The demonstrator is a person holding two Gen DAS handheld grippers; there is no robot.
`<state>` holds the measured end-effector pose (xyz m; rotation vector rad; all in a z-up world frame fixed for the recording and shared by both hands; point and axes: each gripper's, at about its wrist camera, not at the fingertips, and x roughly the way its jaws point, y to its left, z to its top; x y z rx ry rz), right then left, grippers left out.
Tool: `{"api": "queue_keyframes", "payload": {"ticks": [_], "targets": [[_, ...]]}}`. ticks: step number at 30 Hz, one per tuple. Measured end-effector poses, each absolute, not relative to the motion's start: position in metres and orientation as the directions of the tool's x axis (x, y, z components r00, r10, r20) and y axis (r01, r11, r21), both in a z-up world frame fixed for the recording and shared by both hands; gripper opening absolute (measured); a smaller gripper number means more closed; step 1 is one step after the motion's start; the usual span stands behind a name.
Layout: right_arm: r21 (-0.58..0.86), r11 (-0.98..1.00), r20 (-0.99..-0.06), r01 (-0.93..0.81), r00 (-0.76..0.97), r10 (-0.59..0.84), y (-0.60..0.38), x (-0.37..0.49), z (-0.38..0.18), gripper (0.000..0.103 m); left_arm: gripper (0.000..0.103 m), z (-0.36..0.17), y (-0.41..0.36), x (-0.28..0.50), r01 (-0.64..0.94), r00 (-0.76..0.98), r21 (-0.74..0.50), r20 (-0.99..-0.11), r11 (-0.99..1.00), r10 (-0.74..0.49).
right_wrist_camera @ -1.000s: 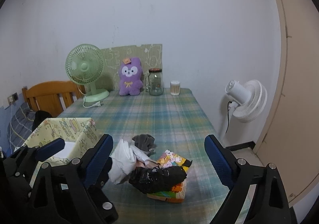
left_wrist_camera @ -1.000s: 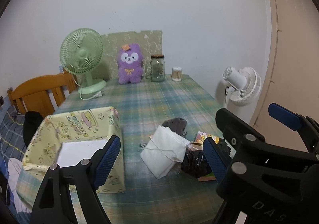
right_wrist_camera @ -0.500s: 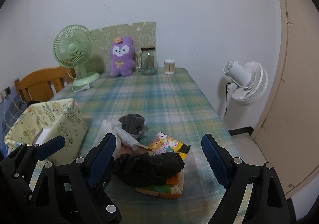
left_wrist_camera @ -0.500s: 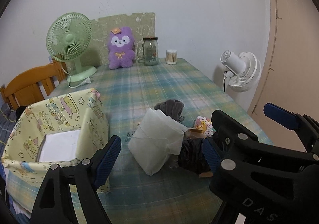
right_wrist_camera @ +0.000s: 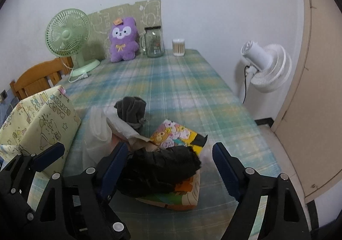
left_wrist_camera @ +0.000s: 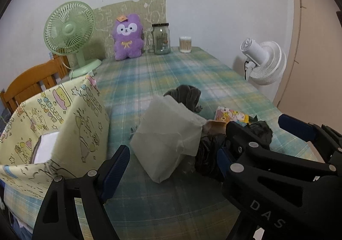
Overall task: Organize soft objects
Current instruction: 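Move both tools forward toward the pile of soft items, then grasp the white cloth with the left tool while the right tool grasps the black plastic bag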
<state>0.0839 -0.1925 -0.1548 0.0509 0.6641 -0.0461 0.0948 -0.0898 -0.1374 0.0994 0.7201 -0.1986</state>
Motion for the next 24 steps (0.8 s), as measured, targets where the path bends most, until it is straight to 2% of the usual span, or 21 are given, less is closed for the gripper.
{"api": "queue_keyframes", "payload": {"ticks": [4,6,10,11,21,24], "targets": [[0.069,0.996,-0.637,0.061,0.771,-0.003,-0.196,0.090,-0.162,0.080,0.085,-0.141,-0.091,0.098,0.213,0.727,0.024,-0.672,0.977,-0.142],[0.078,0.996,-0.641,0.051,0.767,0.011,-0.196,0.091,-0.164,0.075,0.084,-0.142,-0.093,0.098,0.217,0.724,0.030,-0.676,0.976,-0.140],[0.092,0.995,-0.645,0.030,0.764,0.037,-0.195,0.093,-0.165,0.056,0.084,-0.141,-0.099,0.099,0.219,0.729,0.050,-0.672,0.975,-0.129],[0.092,0.995,-0.642,0.029,0.766,0.037,-0.195,0.093,-0.164,0.054,0.084,-0.140,-0.100,0.098,0.219,0.733,0.058,-0.668,0.974,-0.125],[0.098,0.995,-0.622,0.024,0.782,0.042,-0.200,0.097,-0.154,0.050,0.083,-0.130,-0.104,0.110,0.206,0.740,0.047,-0.661,0.978,-0.124],[0.091,0.996,-0.613,0.023,0.789,0.038,-0.200,0.100,-0.150,0.050,0.072,-0.127,-0.104,0.113,0.217,0.743,0.041,-0.655,0.975,-0.138]]}}
